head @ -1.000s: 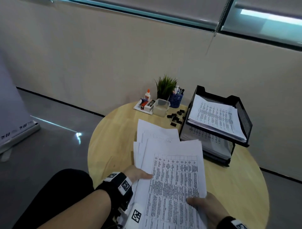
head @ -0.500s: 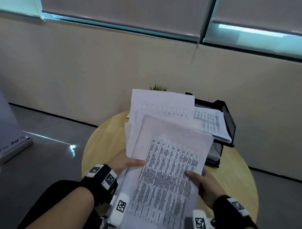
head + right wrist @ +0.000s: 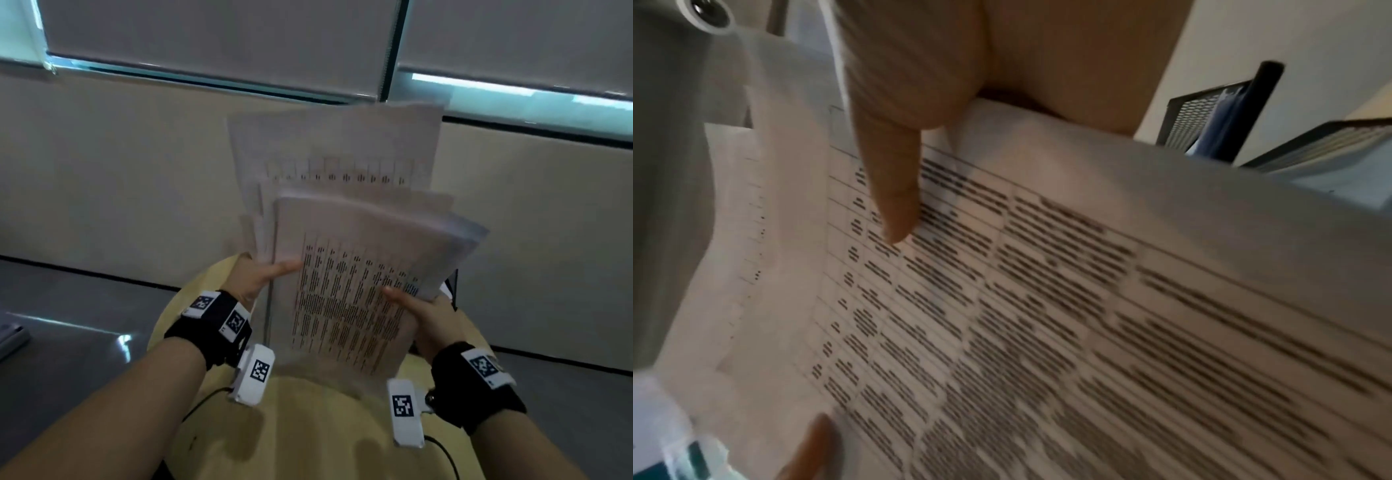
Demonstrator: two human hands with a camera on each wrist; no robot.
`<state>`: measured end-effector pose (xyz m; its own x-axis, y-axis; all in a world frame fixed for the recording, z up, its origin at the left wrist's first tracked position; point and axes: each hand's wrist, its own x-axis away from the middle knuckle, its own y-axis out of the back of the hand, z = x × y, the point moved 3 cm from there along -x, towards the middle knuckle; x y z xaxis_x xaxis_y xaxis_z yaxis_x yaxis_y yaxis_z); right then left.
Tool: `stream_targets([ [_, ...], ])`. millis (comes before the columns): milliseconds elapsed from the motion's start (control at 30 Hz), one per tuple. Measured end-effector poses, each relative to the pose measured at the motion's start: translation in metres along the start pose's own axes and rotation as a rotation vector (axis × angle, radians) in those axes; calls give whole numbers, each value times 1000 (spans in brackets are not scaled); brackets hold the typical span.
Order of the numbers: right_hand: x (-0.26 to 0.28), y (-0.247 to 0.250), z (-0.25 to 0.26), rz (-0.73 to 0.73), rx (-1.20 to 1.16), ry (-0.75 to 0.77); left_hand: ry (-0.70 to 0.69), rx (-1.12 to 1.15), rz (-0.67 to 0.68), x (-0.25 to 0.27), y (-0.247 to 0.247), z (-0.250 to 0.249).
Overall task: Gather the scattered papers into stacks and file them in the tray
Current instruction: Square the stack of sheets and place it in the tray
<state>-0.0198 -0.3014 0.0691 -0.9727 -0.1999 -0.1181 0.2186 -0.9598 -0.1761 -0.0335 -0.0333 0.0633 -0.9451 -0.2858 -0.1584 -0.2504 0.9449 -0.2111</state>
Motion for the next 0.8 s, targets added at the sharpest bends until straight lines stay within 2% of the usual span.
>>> stream_targets([
  [233, 1, -4, -29, 29, -10, -9, 69, 59, 53, 7, -13, 32],
  [400, -8, -12, -7, -51, 31, 95, -77, 69, -67, -3, -22, 17],
  [500, -9, -10, 6, -74, 96, 145, -125, 105, -85, -4, -22, 10],
  [567, -6, -5, 7, -62, 127, 165, -133, 83, -52, -1, -21, 9],
  [800, -6, 8, -20, -69, 167, 15, 36, 12, 58, -2, -27, 36],
])
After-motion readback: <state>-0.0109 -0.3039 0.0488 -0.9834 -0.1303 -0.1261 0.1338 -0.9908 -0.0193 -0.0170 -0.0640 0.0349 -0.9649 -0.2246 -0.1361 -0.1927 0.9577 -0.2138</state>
